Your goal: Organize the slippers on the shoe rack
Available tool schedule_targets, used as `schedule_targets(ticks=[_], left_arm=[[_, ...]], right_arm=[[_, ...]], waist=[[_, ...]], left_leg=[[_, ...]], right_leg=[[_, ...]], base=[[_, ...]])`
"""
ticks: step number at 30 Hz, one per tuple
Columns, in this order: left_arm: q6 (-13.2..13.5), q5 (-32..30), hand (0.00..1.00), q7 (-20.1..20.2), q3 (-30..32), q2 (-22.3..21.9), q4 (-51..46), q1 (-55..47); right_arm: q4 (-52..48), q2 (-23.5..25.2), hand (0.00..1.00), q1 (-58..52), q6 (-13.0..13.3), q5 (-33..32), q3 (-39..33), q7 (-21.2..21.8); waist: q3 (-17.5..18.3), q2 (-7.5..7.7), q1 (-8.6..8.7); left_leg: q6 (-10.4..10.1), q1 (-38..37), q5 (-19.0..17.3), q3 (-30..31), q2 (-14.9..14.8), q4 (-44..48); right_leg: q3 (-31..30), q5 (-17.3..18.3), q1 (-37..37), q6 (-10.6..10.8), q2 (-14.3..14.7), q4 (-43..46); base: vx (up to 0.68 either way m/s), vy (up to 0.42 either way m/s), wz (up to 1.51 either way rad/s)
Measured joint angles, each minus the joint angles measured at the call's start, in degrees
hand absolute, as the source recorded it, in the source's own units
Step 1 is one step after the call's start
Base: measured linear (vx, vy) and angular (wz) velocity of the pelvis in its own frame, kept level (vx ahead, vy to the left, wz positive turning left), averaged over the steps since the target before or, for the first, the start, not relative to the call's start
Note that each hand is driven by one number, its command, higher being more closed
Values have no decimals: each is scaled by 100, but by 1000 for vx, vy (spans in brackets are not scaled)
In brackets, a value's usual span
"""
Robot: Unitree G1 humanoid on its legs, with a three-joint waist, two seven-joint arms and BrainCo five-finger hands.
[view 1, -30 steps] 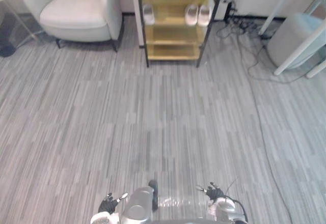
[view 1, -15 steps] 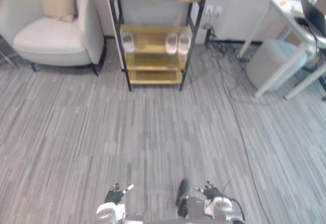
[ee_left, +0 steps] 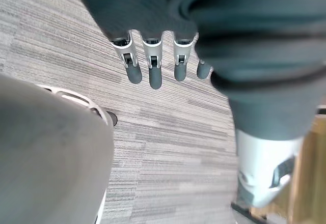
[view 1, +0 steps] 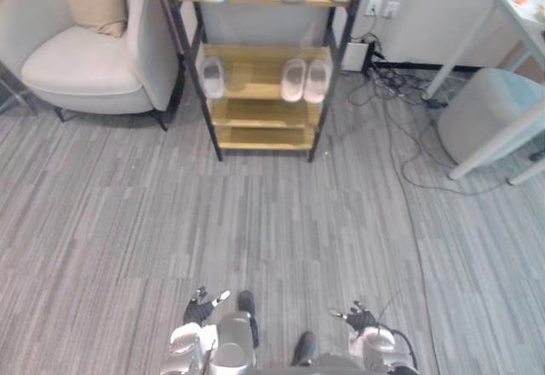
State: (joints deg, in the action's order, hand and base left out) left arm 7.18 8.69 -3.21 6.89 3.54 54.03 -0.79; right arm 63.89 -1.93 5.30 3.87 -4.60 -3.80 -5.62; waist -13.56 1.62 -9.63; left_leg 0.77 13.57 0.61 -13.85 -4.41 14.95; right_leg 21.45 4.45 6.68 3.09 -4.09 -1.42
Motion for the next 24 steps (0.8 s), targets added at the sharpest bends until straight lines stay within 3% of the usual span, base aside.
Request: schedule_targets(ticks=[2, 4, 5, 6, 7, 8, 10, 13, 14, 15, 16, 17, 18, 19, 20, 22, 23, 24], left_arm=[[-32, -4, 0, 1, 117, 27, 21, 14], [-31, -13, 0, 9, 97, 50, 130, 1], [-39, -7, 0, 10, 71, 92, 249, 14], [-49, -11, 0, 14, -67, 194, 268, 9], [-58, -11, 0, 11, -144, 229, 295, -2], [-88, -20, 0, 14, -322, 364, 347, -34], [-138, -23, 0, 9, -384, 437, 406, -55], [-143, -62, 0, 3, -383, 372, 396, -13], [-144, -75, 0, -1, -384, 341, 395, 15], [-143, -82, 0, -8, -382, 332, 390, 8], [-144, -87, 0, -11, -383, 333, 392, 5], [-144, -103, 0, -10, -363, 360, 391, -81], [-141, -121, 0, -10, -350, 374, 382, -109], [-141, -188, 0, -22, -291, 256, 388, -102], [-132, -212, 0, -9, -233, 213, 392, -92], [-144, -218, 0, 9, -90, 46, 394, -122], [-135, -236, 0, 6, 108, -53, 360, -128], [-134, -236, 0, 8, 114, -62, 296, -127]], right_arm=[[-13, 54, 0, 25, 6, 15, 2, 3], [-8, 60, 0, 19, 24, 17, 22, 10], [-25, 67, 0, 21, 27, 21, 86, 29], [-11, 89, 0, -10, 9, 21, 144, 64], [-10, 96, 0, -57, 7, 21, 178, 67], [-77, 97, 0, -205, 13, 22, 201, 88], [-128, 69, 0, -184, 16, 20, 189, 81], [-132, 72, 0, -54, 12, 20, 182, 87], [-126, 75, 0, 3, 8, 18, 182, 89], [-146, 76, 0, 8, 8, 15, 177, 91], [-168, 69, 0, 10, 8, 16, 178, 89], [-167, 91, 0, -36, 4, 16, 185, 94], [-167, 107, 0, -65, 2, 16, 185, 97], [-173, -16, 0, -63, 3, 17, 173, 103], [-175, -25, 0, -58, 12, 17, 167, 105], [-167, -24, 0, -74, 7, 15, 87, 106], [-189, 18, 0, -143, -3, 10, 72, 97], [-191, 27, 0, -141, -6, -3, 69, 80]], waist=[[11, 96, -13], [54, 40, -9], [52, 40, 31], [34, 84, 47], [27, 67, 80], [72, 161, 165], [61, 203, 251], [-5, 80, 357], [-78, 21, 363], [-90, 52, 367], [-87, 91, 382], [-51, 191, 392], [-17, 227, 398], [92, 27, 453], [155, -32, 481], [85, -199, 507], [99, -310, 462], [78, -345, 442]], left_leg=[[103, -191, -214, 12, 145, 124], [109, -489, -573, 25, 97, 175], [114, -800, -855, 48, 68, 151], [111, -1205, -979, 108, 141, 4], [106, -1316, -1007, 146, 167, -47], [127, -1692, -1084, 258, 208, -195], [79, -2065, -1119, 428, 190, -450], [-46, -2315, -1194, 667, 41, -693], [-122, -2398, -1239, 683, -23, -720], [-266, -2565, -1325, 681, 24, -791], [-385, -2691, -1398, 694, 39, -814], [-576, -2907, -1564, 836, 156, -815], [-618, -2953, -1595, 894, 206, -807], [-607, -3049, -1756, 1127, -58, -649], [-612, -2879, -1756, 1229, -199, -263], [-725, -2234, -1699, 1286, -590, 1608], [-744, -1696, -1587, 1267, -931, 3026], [-741, -1357, -1680, 1193, -1112, 3736]], right_leg=[[-45, -131, 298, 215, -135, -61], [-91, 39, 227, 525, -198, 746], [-104, 220, -282, 739, -485, 2398], [-67, 113, -886, 652, -870, 4037], [-27, 143, -1009, 605, -968, 4420], [144, 342, -1247, 296, -1123, 4960], [422, 595, -1398, 163, -1046, 4451], [313, 422, -1900, 7, -399, 2467], [92, -31, -2019, 25, -62, 1469], [-179, -518, -2094, 61, 94, 714], [-240, -680, -2094, 12, 138, 582], [-402, -955, -2041, -261, 141, 459], [-468, -1047, -2042, -362, 121, 470], [-514, -1287, -2069, -593, 300, 891], [-430, -1008, -2028, -645, 396, 936], [-327, -797, -1501, -769, 744, 695], [-339, -657, -1103, -820, 999, 440], [-383, -558, -873, -898, 1128, 367]], base=[[432, 142, 21], [350, 142, -2], [291, 143, 1], [293, 131, 8], [331, 92, 43], [428, 56, 66], [375, 23, 69], [456, -57, 39], [535, -134, 25], [466, -131, 25], [598, -192, 40], [433, -166, 37], [574, -207, 52], [561, -204, 53], [648, -243, 58], [474, -215, 28], [429, -174, -6], [423, -140, -11]])
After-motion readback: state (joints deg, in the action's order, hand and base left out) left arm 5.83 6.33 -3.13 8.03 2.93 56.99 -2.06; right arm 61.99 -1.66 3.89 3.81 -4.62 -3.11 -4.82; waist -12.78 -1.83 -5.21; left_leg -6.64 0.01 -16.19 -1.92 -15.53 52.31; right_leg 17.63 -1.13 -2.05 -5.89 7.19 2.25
